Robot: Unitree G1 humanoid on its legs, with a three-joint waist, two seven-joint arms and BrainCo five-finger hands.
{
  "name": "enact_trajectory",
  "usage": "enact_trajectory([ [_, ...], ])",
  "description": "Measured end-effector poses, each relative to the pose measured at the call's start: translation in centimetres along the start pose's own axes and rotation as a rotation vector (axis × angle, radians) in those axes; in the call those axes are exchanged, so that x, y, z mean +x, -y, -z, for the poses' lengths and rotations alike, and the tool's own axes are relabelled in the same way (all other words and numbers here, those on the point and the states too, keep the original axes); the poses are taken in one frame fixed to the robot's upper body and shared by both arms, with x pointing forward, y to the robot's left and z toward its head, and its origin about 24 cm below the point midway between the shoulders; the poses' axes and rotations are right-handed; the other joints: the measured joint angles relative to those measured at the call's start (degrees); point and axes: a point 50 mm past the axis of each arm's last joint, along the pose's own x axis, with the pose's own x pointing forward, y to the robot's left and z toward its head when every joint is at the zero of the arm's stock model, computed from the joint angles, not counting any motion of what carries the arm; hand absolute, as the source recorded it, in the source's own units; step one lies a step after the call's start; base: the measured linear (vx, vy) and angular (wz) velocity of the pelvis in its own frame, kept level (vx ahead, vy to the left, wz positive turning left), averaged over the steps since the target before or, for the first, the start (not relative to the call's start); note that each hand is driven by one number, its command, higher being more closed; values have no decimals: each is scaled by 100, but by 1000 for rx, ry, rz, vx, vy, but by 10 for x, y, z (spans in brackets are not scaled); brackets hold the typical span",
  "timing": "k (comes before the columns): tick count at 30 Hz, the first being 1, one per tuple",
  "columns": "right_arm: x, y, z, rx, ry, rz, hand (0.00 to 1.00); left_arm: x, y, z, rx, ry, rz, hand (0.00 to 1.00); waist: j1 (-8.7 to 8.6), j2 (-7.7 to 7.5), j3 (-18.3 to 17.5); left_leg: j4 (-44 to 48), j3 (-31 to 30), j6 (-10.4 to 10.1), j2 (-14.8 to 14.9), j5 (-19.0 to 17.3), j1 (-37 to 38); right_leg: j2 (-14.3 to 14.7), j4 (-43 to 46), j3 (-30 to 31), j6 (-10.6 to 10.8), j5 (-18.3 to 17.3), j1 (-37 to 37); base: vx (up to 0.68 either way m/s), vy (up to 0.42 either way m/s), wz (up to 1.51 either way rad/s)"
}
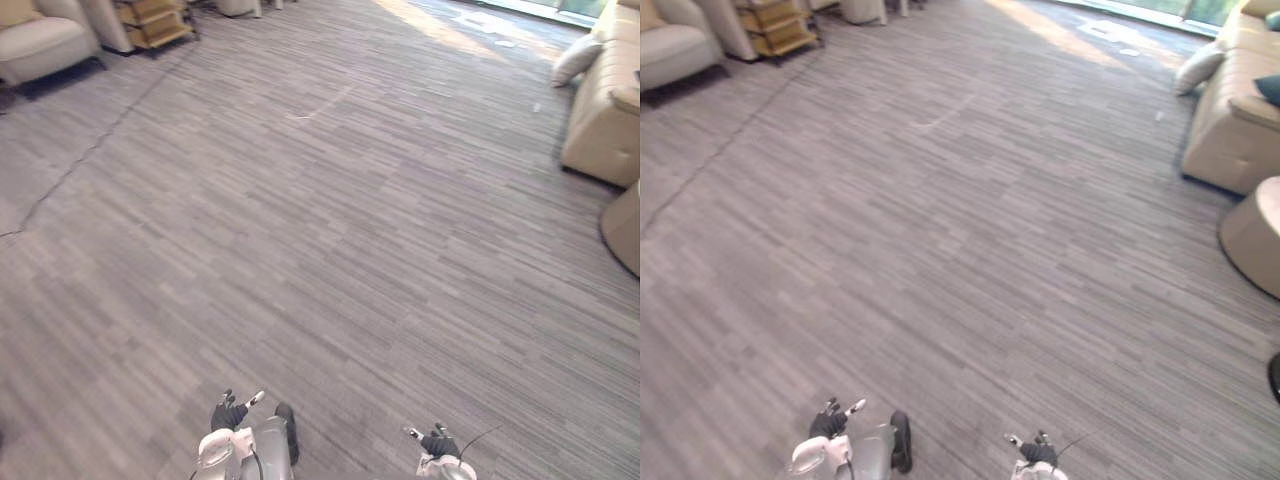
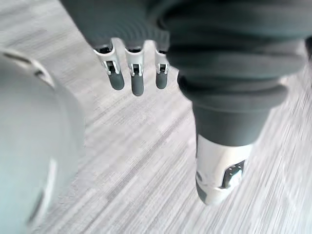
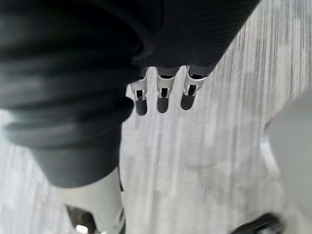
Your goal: Pick up cushions and gather them together orderly.
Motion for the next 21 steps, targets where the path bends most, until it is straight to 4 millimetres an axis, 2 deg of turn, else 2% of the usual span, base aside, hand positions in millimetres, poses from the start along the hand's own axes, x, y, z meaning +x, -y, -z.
enact_trajectory([
  [1, 0, 1, -2, -3, 8, 2, 0, 0, 2, 2, 4, -12, 5, 0, -6, 31, 22, -31, 68, 3, -4, -88, 203, -51, 313, -126, -39, 10, -151, 570, 313, -64],
  [2, 1, 4, -5, -11, 19, 5, 0, -1, 7, 5, 16, -23, 20, 0, -19, 137, 74, -203, 223, 16, -4, -229, 695, -155, 795, -498, -156, -32, -489, 512, 257, -52],
  [4, 1, 3, -11, -29, 50, 2, 0, 0, 16, 1, 25, -12, 46, 0, -81, 166, 69, -704, 405, -79, -6, -405, 1414, -305, 832, -1407, -410, -172, -1154, 520, 234, -49],
  [5, 1, 2, -12, -27, 56, 0, 0, 0, 17, 0, 25, -10, 48, 0, -92, 157, 72, -795, 453, -114, -6, -435, 1528, -314, 741, -1585, -452, -199, -1296, 438, 158, -42],
  [7, 4, 2, -17, -22, 61, 5, 0, 0, 21, 3, 40, -25, 64, 0, -159, 143, 93, -1332, 699, -157, -106, -430, 2160, -222, -612, -2558, -739, -176, -1738, 451, 120, -38],
  [8, 4, 3, -17, -16, 60, 9, 0, 0, 23, 3, 49, -26, 69, 0, -193, 147, 106, -1403, 697, -157, -136, -430, 2227, -182, -926, -2675, -796, -111, -1762, 475, 84, -4],
  [9, 4, 5, -17, -4, 55, 18, 0, 0, 26, 3, 66, -29, 84, 0, -304, 143, 114, -1602, 670, -157, -241, -430, 2458, -60, -1859, -2828, -894, 207, -1843, 646, 36, 23],
  [10, 5, 8, -15, 6, 45, 28, 0, 0, 28, 4, 97, -29, 97, 0, -368, 95, 123, -1795, 566, -158, -446, -430, 2704, 102, -2823, -2817, -998, 742, -1823, 552, 18, 29],
  [11, 5, 10, -14, 8, 40, 34, 0, 0, 27, 4, 105, -29, 97, 0, -392, 92, 160, -1830, 473, -157, -504, -430, 2769, 128, -2869, -2722, -1296, 1075, -1809, 606, -23, 20],
  [12, 7, 19, -20, 7, 52, 57, 0, -1, 33, 7, 108, -41, 116, 0, -464, 291, 199, -1863, 199, -205, -396, -391, 2979, 267, -2762, -2649, -1714, 1186, -1697, 505, -57, -8],
  [13, 8, 19, -22, 10, 55, 59, 0, -2, 35, 7, 105, -41, 116, 0, -360, 402, 211, -1720, 59, -629, -351, -140, 3007, 247, -2506, -2618, -1807, 888, -1692, 623, -87, -14],
  [14, 8, 19, -22, 14, 56, 58, 0, -2, 35, 8, 103, -43, 116, 0, -368, 431, 224, -1617, 0, -713, -333, -83, 3006, 243, -2434, -2614, -1803, 791, -1666, 705, -177, -19],
  [15, 8, 19, -24, 22, 64, 62, 0, -3, 35, 11, 97, -50, 114, 0, -421, 516, 241, -903, -147, -862, -204, 28, 2833, 343, -2386, -2613, -1762, 559, -1474, 444, -141, -8],
  [16, 8, 19, -24, 18, 63, 59, 0, -3, 34, 11, 93, -52, 107, 0, -429, 539, 245, -303, -178, -964, -71, 95, 2623, 400, -2434, -2581, -1765, 494, -1353, 635, -170, -26],
  [17, 7, 15, -23, 4, 63, 46, 0, -3, 30, 10, 82, -42, 91, 0, -419, 568, 260, 1340, -417, -1271, 246, 628, 1985, 546, -2644, -2471, -1739, 386, -1038, 500, -56, -63],
  [18, 7, 13, -23, -6, 61, 40, 0, -4, 25, 9, 62, -27, 75, 0, -346, 611, 313, 3040, -574, -1229, 609, 743, 1265, 768, -2887, -2286, -1798, 289, -590, 590, -51, -80],
  [20, 7, 7, -22, -38, 57, 15, 0, -4, 21, 3, 44, 5, 60, 0, -270, 525, 384, 3945, -543, -777, 854, 399, 540, 888, -3185, -1968, -1855, 62, 135, 465, 22, -80],
  [21, 7, 5, -22, -50, 55, 7, 0, -4, 20, 1, 44, 16, 59, 0, -255, 486, 388, 3898, -527, -724, 863, 321, 386, 889, -3276, -1846, -1829, 18, 291, 412, 41, -72],
])
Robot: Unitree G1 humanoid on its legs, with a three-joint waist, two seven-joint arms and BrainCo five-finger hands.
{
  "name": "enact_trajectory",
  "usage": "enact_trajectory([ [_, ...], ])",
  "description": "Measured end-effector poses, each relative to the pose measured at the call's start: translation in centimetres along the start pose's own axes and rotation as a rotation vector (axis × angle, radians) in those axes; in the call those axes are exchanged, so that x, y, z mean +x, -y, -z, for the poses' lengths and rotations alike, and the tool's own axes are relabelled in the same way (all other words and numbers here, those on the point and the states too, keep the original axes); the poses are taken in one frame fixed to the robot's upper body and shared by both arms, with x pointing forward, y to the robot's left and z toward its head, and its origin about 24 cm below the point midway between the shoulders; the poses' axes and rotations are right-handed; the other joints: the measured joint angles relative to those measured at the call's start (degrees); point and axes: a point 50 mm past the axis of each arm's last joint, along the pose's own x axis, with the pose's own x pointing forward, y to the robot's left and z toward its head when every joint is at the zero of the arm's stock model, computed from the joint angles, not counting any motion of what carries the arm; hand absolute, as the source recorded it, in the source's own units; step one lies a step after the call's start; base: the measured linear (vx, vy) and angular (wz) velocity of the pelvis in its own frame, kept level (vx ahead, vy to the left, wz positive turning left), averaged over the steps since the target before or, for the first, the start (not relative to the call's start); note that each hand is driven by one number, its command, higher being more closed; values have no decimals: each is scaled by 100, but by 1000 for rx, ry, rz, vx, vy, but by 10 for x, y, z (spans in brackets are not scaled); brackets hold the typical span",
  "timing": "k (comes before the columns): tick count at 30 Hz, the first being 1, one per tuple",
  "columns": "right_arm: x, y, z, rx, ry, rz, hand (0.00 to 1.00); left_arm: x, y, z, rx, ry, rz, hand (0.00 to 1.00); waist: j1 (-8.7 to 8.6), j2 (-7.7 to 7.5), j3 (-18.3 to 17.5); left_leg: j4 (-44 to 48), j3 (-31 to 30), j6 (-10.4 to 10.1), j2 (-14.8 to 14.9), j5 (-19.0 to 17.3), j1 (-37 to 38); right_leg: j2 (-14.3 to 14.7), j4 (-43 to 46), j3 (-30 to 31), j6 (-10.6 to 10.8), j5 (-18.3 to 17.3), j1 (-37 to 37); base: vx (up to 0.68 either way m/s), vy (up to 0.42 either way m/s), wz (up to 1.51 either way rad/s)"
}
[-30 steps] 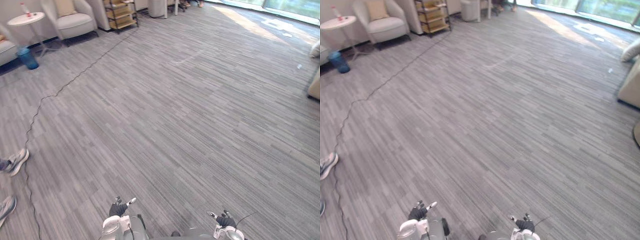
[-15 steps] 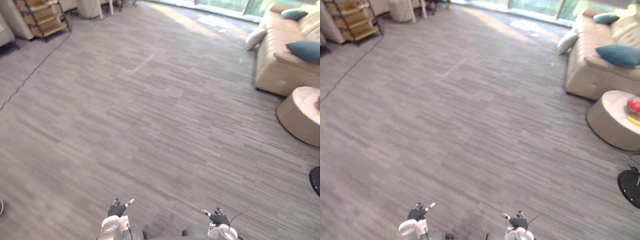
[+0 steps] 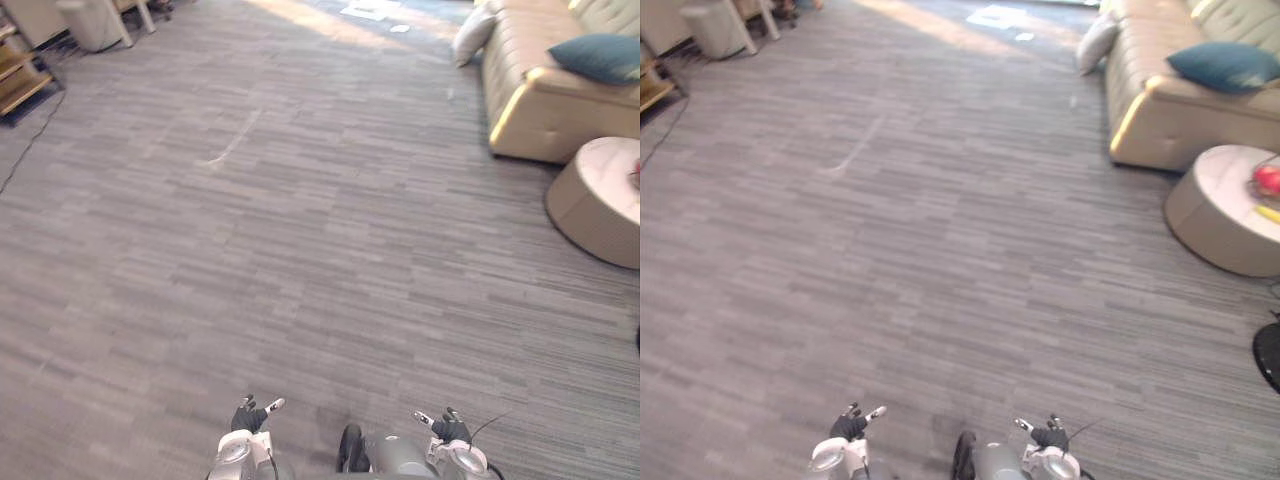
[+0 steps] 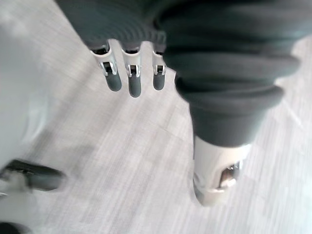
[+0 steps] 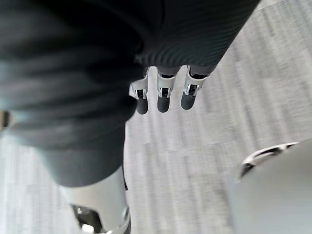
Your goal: Pick up cushions and gather them together orderly.
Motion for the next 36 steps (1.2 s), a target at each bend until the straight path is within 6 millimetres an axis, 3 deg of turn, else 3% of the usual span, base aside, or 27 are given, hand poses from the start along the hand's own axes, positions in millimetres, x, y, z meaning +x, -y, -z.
enact_trajectory([
  [2, -1, -1, 3, -6, -10, -3, 0, -1, -1, -3, -10, 27, -5, 0, 83, -34, -38, -701, 149, 256, 49, -253, -569, -14, -279, 439, 150, -116, 469, 388, 105, -98],
  [4, -1, 1, 3, -7, -14, 5, 0, -2, 1, -3, -17, 34, -2, 0, 130, 24, -54, -1788, 124, 271, -20, -303, -891, -68, -509, 702, 301, -188, 784, 452, 184, -84],
  [5, -1, 1, 4, -6, -16, 7, 0, -2, 2, -4, -24, 41, -1, 0, 165, 15, -59, -2943, 92, 210, -171, -241, -989, -183, -646, 864, 434, -286, 998, 502, 244, -55],
  [6, -1, 1, 4, -7, -17, 8, 0, -2, 2, -5, -31, 42, -1, 0, 173, 1, -88, -4010, 79, 140, -363, 26, -1086, -318, -796, 967, 622, -382, 1196, 534, 262, -46],
  [7, -1, 1, 4, -8, -17, 10, 0, -2, 2, -5, -33, 43, -2, 0, 179, 2, -93, -4302, 79, 132, -410, 128, -1111, -358, -845, 999, 667, -412, 1262, 587, 321, -39],
  [8, -1, 3, 5, -12, -23, 13, 0, -2, 2, -5, -34, 50, -5, 0, 213, -19, -138, -4694, 27, 147, -549, 598, -1206, -483, -1022, 1102, 846, -525, 1462, 811, 435, -48],
  [9, -2, 3, 16, -16, -67, 17, 0, -1, -1, -7, -16, 56, -9, 0, 284, -188, -283, -4606, -11, 450, -808, 1013, -1166, -729, -1131, 1270, 903, -552, 1642, 695, 373, -43],
  [10, -3, 0, 18, -14, -76, 9, 0, -1, -4, -7, -5, 56, -14, 0, 282, -268, -335, -4540, 29, 547, -881, 891, -1181, -819, -1080, 1287, 903, -525, 1632, 870, 440, -24],
  [11, -5, -5, 21, 0, -81, 0, 0, 0, -8, -6, 6, 52, -22, 0, 221, -359, -394, -4193, 93, 761, -962, 636, -1218, -995, -681, 1422, 1032, -341, 1481, 430, 216, -1],
  [12, -6, -5, 24, 4, -87, -2, 0, 0, -9, -6, 8, 51, -25, 0, 219, -376, -400, -4025, 114, 810, -978, 480, -1200, -1032, -396, 1476, 1165, -263, 1416, 838, 440, -5],
  [13, -7, -6, 27, 9, -94, -3, 0, 0, -11, -5, 15, 41, -33, 0, 221, -451, -392, -3869, 145, 913, -1102, 173, -950, -1117, 754, 1621, 1459, -65, 1057, 643, 338, -13],
  [14, -6, -5, 24, 7, -85, -3, 0, 1, -13, -4, 26, 32, -36, 0, 175, -466, -383, -3906, 181, 958, -1197, -84, -620, -1167, 2185, 1741, 1658, 407, 487, 760, 384, -14],
  [15, -6, -5, 22, 6, -75, -3, 0, 1, -14, -1, 31, 17, -37, 0, 153, -457, -370, -3941, 183, 949, -1226, -213, -446, -1192, 2847, 1745, 1743, 486, 237, 547, 228, -21],
  [16, -5, -3, 18, 0, -53, 0, 0, 1, -14, 3, 36, -10, -38, 0, 136, -434, -340, -4070, 272, 949, -1271, -460, 55, -1221, 4064, 1687, 1690, 437, -330, 501, 170, -34],
  [17, -5, 0, 15, -5, -35, 4, 0, 0, -11, 4, 42, -16, -30, 0, 131, -350, -299, -4254, 337, 928, -1277, -651, 508, -1199, 4570, 1524, 1574, 312, -787, 570, 171, -41],
  [19, -4, 2, 10, -5, -10, 7, 0, -1, -8, 8, 55, -25, -16, 0, 98, -310, -290, -4597, 415, 854, -1267, -889, 1147, -1186, 4546, 985, 1396, 32, -1565, 510, 104, -29],
  [22, -3, 3, 8, 0, -3, 10, 0, -1, -5, 11, 52, -41, -9, 0, -4, -331, -243, -4924, 415, 804, -1256, -1032, 1681, -1085, 3523, 410, 1270, -157, -2155, 440, 12, -1],
  [24, -2, 6, 5, 2, 8, 18, 0, 0, 2, 11, 82, -52, 19, 0, -139, -335, -235, -5474, 269, 729, -1314, -1074, 2195, -808, 1213, 190, 1218, 368, -2342, 511, -47, 30],
  [25, -2, 7, 5, 2, 8, 21, 0, 0, 3, 11, 91, -55, 25, 0, -150, -350, -235, -5544, 207, 728, -1356, -1073, 2290, -781, 820, 224, 1212, 536, -2335, 626, -94, 65],
  [26, -2, 14, 6, 2, 3, 38, 0, -1, 5, 17, 107, -74, 35, 0, -208, -295, -232, -5696, -65, 728, -1385, -1067, 2526, -679, 674, 435, 839, 1220, -2281, 661, -132, 62],
  [27, -1, 19, 4, -3, 2, 51, 0, -3, 14, 18, 105, -77, 54, 0, -236, -156, -268, -5491, -303, 657, -1235, -1017, 2544, -649, 1099, 441, 644, 911, -2327, 654, -140, 55],
  [29, 0, 24, 1, 6, 7, 62, 0, -4, 16, 20, 87, -82, 52, 0, -213, -26, -220, -4634, -589, 379, -1139, -860, 2332, -708, 1519, 317, 526, 422, -2235, 681, -203, 34],
  [30, 0, 25, 0, 4, 10, 66, 0, -3, 15, 19, 59, -80, 40, 0, -242, 83, -197, -2948, -766, -136, -888, -489, 1669, -667, 1530, 198, 478, 120, -1912, 735, -230, 32],
  [31, 1, 26, -1, 3, 10, 67, 0, -3, 15, 18, 49, -76, 35, 0, -235, 121, -180, -2325, -814, -265, -771, -245, 1406, -627, 1478, 178, 460, 49, -1781, 716, -184, 4],
  [32, 1, 25, -1, -1, 9, 64, 0, -3, 14, 15, 29, -56, 25, 0, -137, 221, -128, -735, -821, -368, -409, -64, 719, -391, 1258, 170, 367, -130, -1288, 586, -94, -25],
  [34, 0, 15, 3, -22, -7, 32, 0, -2, 11, 8, 30, -26, 17, 0, -51, 237, -62, 156, -743, -135, -155, -168, 184, -250, 895, 190, 314, -286, -568, 500, -65, -26],
  [36, -1, 7, 3, -48, -8, 4, 0, -2, 9, 0, 15, 19, 13, 0, 4, 80, -84, -264, -338, 154, -46, -350, -652, -245, 157, 317, 383, -406, 349, 552, -44, -18],
])
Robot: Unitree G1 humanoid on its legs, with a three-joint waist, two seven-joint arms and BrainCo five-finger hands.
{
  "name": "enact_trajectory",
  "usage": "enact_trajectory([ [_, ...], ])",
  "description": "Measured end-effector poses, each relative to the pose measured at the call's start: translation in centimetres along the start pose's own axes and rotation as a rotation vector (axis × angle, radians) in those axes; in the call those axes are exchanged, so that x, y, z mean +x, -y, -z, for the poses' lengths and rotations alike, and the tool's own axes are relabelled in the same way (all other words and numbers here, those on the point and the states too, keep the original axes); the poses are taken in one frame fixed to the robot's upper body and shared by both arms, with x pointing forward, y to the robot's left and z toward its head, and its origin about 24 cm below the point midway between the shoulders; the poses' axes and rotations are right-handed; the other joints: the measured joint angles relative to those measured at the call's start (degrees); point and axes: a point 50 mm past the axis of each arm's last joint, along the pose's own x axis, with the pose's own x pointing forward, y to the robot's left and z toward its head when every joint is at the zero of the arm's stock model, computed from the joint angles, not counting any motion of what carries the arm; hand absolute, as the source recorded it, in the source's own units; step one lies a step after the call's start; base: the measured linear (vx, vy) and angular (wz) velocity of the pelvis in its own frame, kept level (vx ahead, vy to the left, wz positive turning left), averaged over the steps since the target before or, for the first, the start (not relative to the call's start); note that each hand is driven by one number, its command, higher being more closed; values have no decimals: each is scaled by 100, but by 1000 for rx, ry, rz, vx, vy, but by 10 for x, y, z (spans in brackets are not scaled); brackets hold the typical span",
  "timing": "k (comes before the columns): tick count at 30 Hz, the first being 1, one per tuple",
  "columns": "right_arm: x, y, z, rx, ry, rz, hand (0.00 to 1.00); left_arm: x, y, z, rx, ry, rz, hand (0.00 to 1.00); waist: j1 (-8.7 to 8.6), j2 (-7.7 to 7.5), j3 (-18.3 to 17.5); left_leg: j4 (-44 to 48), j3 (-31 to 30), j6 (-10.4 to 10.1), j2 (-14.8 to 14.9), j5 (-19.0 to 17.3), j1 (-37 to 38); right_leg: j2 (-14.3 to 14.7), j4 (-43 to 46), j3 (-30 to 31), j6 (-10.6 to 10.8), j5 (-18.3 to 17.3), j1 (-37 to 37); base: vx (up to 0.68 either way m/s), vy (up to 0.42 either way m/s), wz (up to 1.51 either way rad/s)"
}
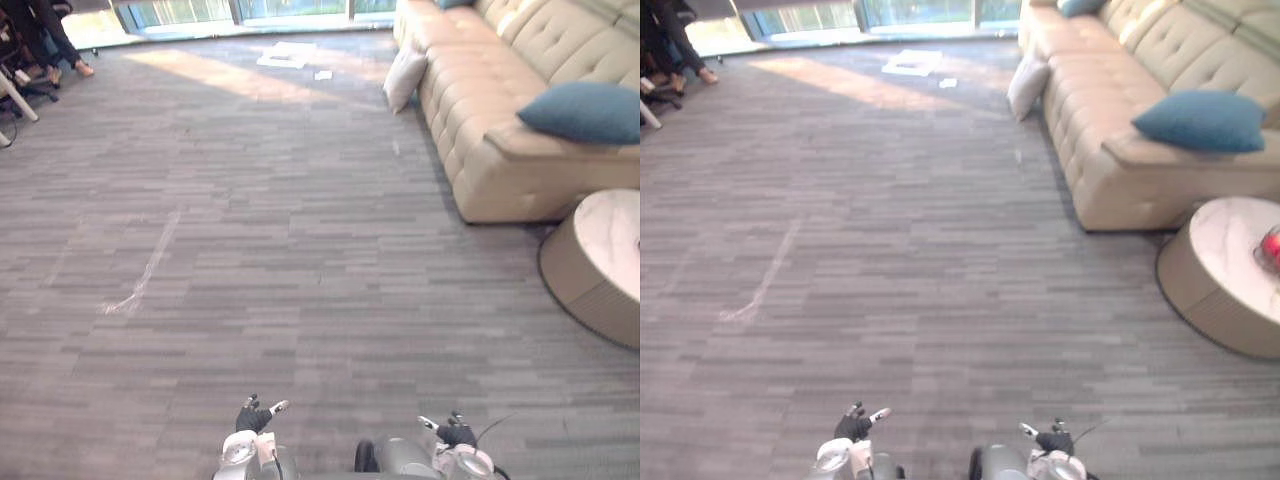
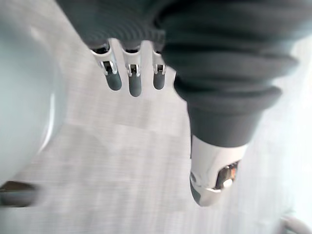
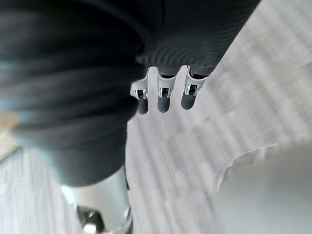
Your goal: Pick up cushions and gather them together orderly.
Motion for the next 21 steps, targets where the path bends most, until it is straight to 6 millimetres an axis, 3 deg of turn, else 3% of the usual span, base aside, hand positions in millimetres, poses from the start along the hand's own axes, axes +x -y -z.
enact_trajectory([
  [2, 0, -4, 0, -3, 1, -12, 0, -1, -1, -2, -11, 15, -3, 0, 42, -8, 2, -818, 187, 41, -26, -38, -290, -12, -338, 116, 108, 19, 352, 491, 53, -37],
  [3, 0, -6, -1, 9, 1, -13, 0, -1, 0, -4, -14, 26, -2, 0, 145, -15, -3, -2517, 262, 11, -250, 38, -448, -114, -665, 279, 248, -50, 709, 582, 118, -48],
  [4, 0, -7, 0, 11, -1, -13, 0, 0, 0, -5, -15, 30, -1, 0, 167, -19, -1, -2947, 252, -1, -314, 112, -487, -146, -742, 321, 288, -79, 810, 747, 188, -52],
  [5, -1, -8, 1, 13, -5, -14, 0, 0, 1, -6, -14, 35, 1, 0, 199, -23, -2, -3645, 206, -59, -425, 343, -555, -204, -878, 383, 363, -133, 1005, 666, 226, -45],
  [6, -1, -9, 3, 12, -10, -15, 0, 0, 2, -9, -6, 48, 8, 0, 263, -47, -19, -4228, 169, -51, -546, 905, -641, -311, -1065, 502, 531, -238, 1271, 661, 252, -56],
  [7, -2, -10, 4, 8, -16, -16, 0, 0, 2, -10, -1, 51, 10, 0, 315, -98, -53, -4183, 193, 37, -614, 1289, -601, -394, -1092, 599, 568, -262, 1375, 669, 288, -53],
  [8, -3, -14, 11, 15, -43, -25, 0, 1, -2, -10, 14, 51, 5, 0, 312, -254, -185, -4151, 253, 356, -819, 1266, -589, -584, -1009, 732, 552, -252, 1430, 697, 297, -25],
  [9, -6, -19, 15, 34, -51, -32, 0, 2, -5, -9, 29, 48, 3, 0, 246, -394, -277, -3813, 298, 631, -923, 984, -572, -783, -426, 898, 913, -41, 1193, 853, 372, -6],
  [10, -7, -20, 19, 49, -60, -31, 0, 2, -6, -10, 31, 50, -1, 0, 270, -509, -280, -3583, 328, 733, -1030, 652, -404, -852, 522, 1166, 1164, 205, 932, 708, 319, 6],
  [11, -8, -20, 20, 53, -63, -30, 0, 2, -8, -10, 36, 49, -5, 0, 268, -559, -279, -3559, 326, 744, -1088, 530, -283, -860, 1011, 1266, 1224, 368, 759, 673, 314, 16],
  [12, -8, -18, 20, 53, -61, -28, 0, 3, -10, -9, 49, 41, -6, 0, 214, -617, -290, -3594, 283, 764, -1212, 177, 57, -861, 2580, 1434, 1456, 1255, 111, 512, 226, 22],
  [13, -8, -17, 21, 53, -60, -27, 0, 3, -10, -8, 56, 30, -6, 0, 195, -588, -250, -3599, 251, 770, -1271, 70, 210, -866, 3159, 1466, 1513, 1365, -120, 741, 263, 34],
  [14, -8, -12, 21, 49, -50, -17, 0, 3, -10, -3, 63, 2, -2, 0, 154, -585, -208, -3668, 159, 793, -1385, -198, 708, -846, 4132, 1399, 1440, 1184, -578, 713, 195, 26],
  [16, -9, -3, 24, 45, -48, 2, 0, 2, -6, 1, 65, -14, 7, 0, 135, -501, -201, -3969, 111, 861, -1406, -528, 1402, -807, 4548, 1054, 1187, 737, -1196, 573, 114, 15],
  [18, -9, 1, 16, 63, -5, 14, 0, 0, -4, 10, 80, -54, 18, 0, 9, -429, -210, -4478, -56, 876, -1385, -702, 2218, -731, 3772, 282, 786, 226, -2054, 627, 40, 29],
  [19, -8, 1, 14, 64, 2, 14, 0, 0, -3, 12, 80, -62, 20, 0, -33, -425, -208, -4549, -106, 874, -1375, -737, 2331, -720, 3503, 158, 765, 199, -2173, 623, -14, 49],
  [20, -7, 1, 9, 66, 15, 14, 0, -1, 1, 15, 79, -77, 29, 0, -97, -392, -203, -4801, -209, 822, -1319, -842, 2670, -625, 2392, -144, 737, 300, -2443, 675, -48, 48],
  [21, -6, 3, 8, 70, 16, 21, 0, -1, 4, 15, 92, -81, 42, 0, -94, -387, -205, -5053, -266, 831, -1297, -897, 2962, -530, 1277, -310, 744, 656, -2546, 713, -69, 47],
])
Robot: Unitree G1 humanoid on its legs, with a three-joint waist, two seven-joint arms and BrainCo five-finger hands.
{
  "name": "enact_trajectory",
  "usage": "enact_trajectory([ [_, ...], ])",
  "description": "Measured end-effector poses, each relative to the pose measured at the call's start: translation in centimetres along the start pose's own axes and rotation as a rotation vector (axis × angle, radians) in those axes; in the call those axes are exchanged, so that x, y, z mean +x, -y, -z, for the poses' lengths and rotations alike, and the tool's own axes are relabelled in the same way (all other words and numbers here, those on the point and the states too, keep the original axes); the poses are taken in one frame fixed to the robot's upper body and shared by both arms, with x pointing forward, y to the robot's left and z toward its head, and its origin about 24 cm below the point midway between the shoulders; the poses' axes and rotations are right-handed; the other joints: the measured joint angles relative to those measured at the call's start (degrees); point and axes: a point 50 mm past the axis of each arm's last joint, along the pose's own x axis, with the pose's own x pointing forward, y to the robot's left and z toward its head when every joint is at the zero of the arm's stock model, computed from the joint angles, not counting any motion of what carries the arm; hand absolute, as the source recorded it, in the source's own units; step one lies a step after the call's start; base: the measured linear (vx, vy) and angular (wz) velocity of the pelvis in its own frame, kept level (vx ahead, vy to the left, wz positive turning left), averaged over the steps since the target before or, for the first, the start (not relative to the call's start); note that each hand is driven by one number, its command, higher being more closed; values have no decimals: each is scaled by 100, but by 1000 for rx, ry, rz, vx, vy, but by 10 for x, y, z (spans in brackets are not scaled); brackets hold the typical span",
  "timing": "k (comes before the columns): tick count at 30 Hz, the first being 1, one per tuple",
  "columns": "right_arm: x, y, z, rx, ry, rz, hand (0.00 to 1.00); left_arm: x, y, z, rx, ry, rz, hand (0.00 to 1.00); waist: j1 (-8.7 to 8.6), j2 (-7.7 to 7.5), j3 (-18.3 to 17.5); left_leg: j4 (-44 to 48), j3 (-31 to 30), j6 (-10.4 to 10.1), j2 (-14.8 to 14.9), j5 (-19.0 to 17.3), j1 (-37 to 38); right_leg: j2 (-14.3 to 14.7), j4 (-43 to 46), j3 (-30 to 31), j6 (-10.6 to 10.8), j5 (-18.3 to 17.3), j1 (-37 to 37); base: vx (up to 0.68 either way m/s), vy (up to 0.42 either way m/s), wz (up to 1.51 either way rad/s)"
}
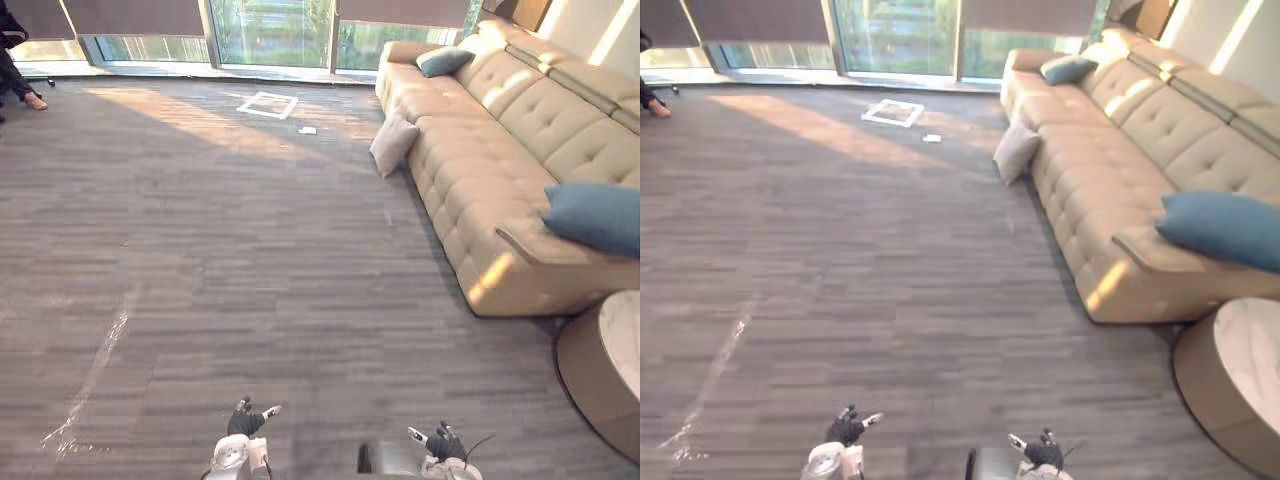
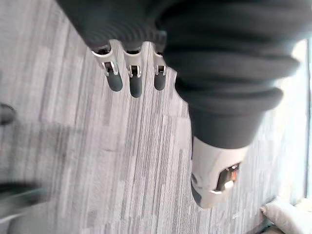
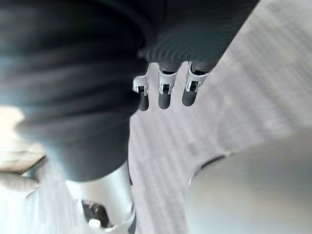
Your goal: Pick up cushions and gather them together orderly.
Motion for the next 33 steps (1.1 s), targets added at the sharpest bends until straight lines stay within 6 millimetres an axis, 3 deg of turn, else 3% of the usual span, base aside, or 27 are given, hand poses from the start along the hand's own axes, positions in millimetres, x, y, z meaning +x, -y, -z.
enact_trajectory([
  [1, 0, 1, 0, 3, 0, 3, 0, 0, 1, 0, 1, 1, 4, 0, -1, -2, 2, -128, -15, 2, -1, -4, 160, 54, -455, -45, 2, 186, -42, 795, -103, 54],
  [2, 1, 4, -2, 15, 0, 17, 0, -1, 2, 3, 3, -10, 8, 0, -63, 41, 14, -245, -225, -15, 21, 7, 458, 163, -814, 69, -296, 971, -15, 675, -97, 47],
  [3, 2, 7, -2, 11, -3, 25, 0, -1, 5, 5, -2, -24, 12, 0, -73, 139, -37, -156, -360, -62, 129, 44, 515, 249, -648, 124, -686, 1026, 4, 826, -125, 41],
  [4, 4, 10, -7, -2, 4, 31, 0, -1, 8, 6, -8, -26, 18, 0, -9, 270, -45, 36, -479, -318, 209, 211, 521, 179, -214, 65, -720, 698, -21, 633, -112, 32],
  [5, 5, 14, -8, 8, 4, 43, 0, -2, 12, 7, 1, -29, 34, 0, -41, 325, -3, 329, -660, -493, 189, 447, 508, 31, 230, -1, -756, 382, -19, 900, -189, 45],
  [6, 5, 18, -11, 13, 14, 54, 0, -2, 19, 3, 5, -15, 56, 0, -115, 403, 6, 1092, -808, -801, 157, 858, 285, -100, 655, -129, -804, 176, 41, 718, -174, 62],
  [8, 5, 17, -10, -18, 8, 40, 0, -2, 10, 4, -21, -14, 26, 0, -121, 517, -41, 3199, -854, -1677, 406, 1702, -683, 34, 86, -153, -762, -277, 745, 790, -161, 35],
  [9, 5, 10, -9, -27, -2, 17, 0, -1, 4, -1, -58, 10, -2, 0, -53, 644, 47, 4624, -582, -1633, 750, 1692, -1344, 320, -363, -75, -733, -434, 1347, 814, -118, -10],
  [11, 6, 7, -10, -36, -9, 8, 0, -3, -3, 2, -75, 6, -31, 0, 54, 620, 86, 5357, -256, -1153, 1015, 1401, -1925, 482, -850, 46, -765, -513, 2059, 639, -59, -32],
  [12, 5, 1, -9, -50, -10, -15, 0, -4, -11, -1, -88, 31, -54, 0, 101, 506, 103, 5293, 17, -887, 1079, 1150, -2426, 492, -1284, 125, -721, -583, 2612, 586, -16, -37],
  [14, 5, -7, -7, -42, -14, -32, 0, -4, -16, -5, -94, 55, -68, 0, 150, 427, 101, 4590, 326, -712, 1123, 886, -2937, 459, -1640, 296, -635, -634, 3023, 486, 25, -50],
  [15, 4, -11, -7, -38, -15, -42, 0, -4, -17, -6, -104, 69, -75, 0, 240, 429, 104, 3596, 403, -669, 1063, 810, -3254, 392, -1843, 507, -534, -721, 3318, 577, 140, -81],
  [16, 3, -12, -5, -37, -19, -41, 0, -4, -18, -8, -119, 81, -80, 0, 312, 407, 102, 2565, 387, -736, 940, 914, -3389, 273, -1965, 676, -416, -830, 3536, 690, 187, -83],
  [17, 3, -11, -5, -37, -21, -39, 0, -4, -18, -9, -120, 85, -82, 0, 341, 402, 103, 2145, 373, -785, 895, 994, -3424, 219, -2015, 737, -376, -887, 3624, 606, 245, -75],
  [18, 3, -10, -4, -41, -24, -32, 0, -4, -18, -9, -121, 90, -83, 0, 361, 417, 82, 1234, 239, -914, 790, 1391, -3573, 117, -2170, 905, -243, -1111, 3870, 488, 242, -58],
  [19, 3, -10, -2, -46, -30, -33, 0, -4, -19, -9, -120, 92, -86, 0, 384, 394, 68, 1244, 236, -940, 774, 1595, -3604, 58, -2199, 979, -218, -1179, 3938, 680, 338, -78],
  [20, 2, -12, 4, -52, -56, -37, 0, -5, -25, -6, -103, 88, -96, 0, 392, 229, -66, 1401, 321, -774, 606, 1988, -3593, -104, -2220, 1219, -204, -1213, 4051, 724, 344, -57],
  [21, -2, -16, 14, -43, -83, -45, 0, -5, -34, -6, -81, 85, -111, 0, 329, 23, -205, 1627, 415, -469, 464, 1692, -3591, -366, -1887, 1419, -118, -975, 3892, 729, 338, -49],
  [22, -3, -17, 16, -39, -84, -48, 0, -5, -35, -6, -80, 83, -113, 0, 326, -30, -222, 1723, 451, -403, 439, 1600, -3579, -418, -1664, 1517, 32, -868, 3800, 699, 345, -22],
  [23, -4, -19, 18, -34, -89, -52, 0, -5, -39, -5, -70, 78, -120, 0, 338, -134, -271, 1867, 538, -318, 355, 1283, -3460, -476, -876, 1773, 177, -621, 3531, 677, 359, -13],
  [24, -6, -17, 23, -21, -105, -42, 0, -3, -43, -7, -57, 76, -128, 0, 318, -276, -238, 1813, 601, -248, 184, 989, -3108, -528, 686, 2030, 500, 30, 2906, 668, 340, -5],
  [25, -6, -17, 23, -16, -106, -41, 0, -2, -44, -7, -48, 72, -129, 0, 291, -303, -223, 1777, 621, -234, 130, 904, -2964, -520, 1233, 2106, 661, 341, 2672, 643, 274, 7],
  [26, -6, -15, 23, -17, -104, -37, 0, -1, -44, -4, -31, 41, -126, 0, 243, -292, -174, 1675, 616, -199, 9, 703, -2531, -525, 2460, 2132, 905, 686, 2178, 609, 213, 5],
  [27, -5, -12, 21, -21, -99, -30, 0, -1, -42, -2, -29, 28, -122, 0, 232, -255, -142, 1543, 638, -184, -29, 598, -2129, -531, 3098, 2007, 874, 668, 1902, 600, 194, -6],
  [29, -4, -5, 16, -29, -69, -17, 0, -2, -33, 2, -42, 14, -102, 0, 217, -73, -101, 879, 718, -144, -11, 475, -1110, -467, 3651, 1373, 398, 264, 1054, 591, 166, -27],
  [31, -2, -3, 7, -12, -28, -7, 0, -2, -27, 2, -51, 11, -88, 0, 128, -3, -99, 423, 698, -209, 18, 358, -651, -361, 3325, 897, 338, 17, 358, 570, 105, -12],
  [33, 0, -7, -5, -2, 18, -19, 0, -2, -20, 6, -46, -10, -69, 0, -46, -1, -12, 1, 696, -197, 7, 285, -13, -128, 1598, 273, 90, -106, -179, 629, 17, 6],
])
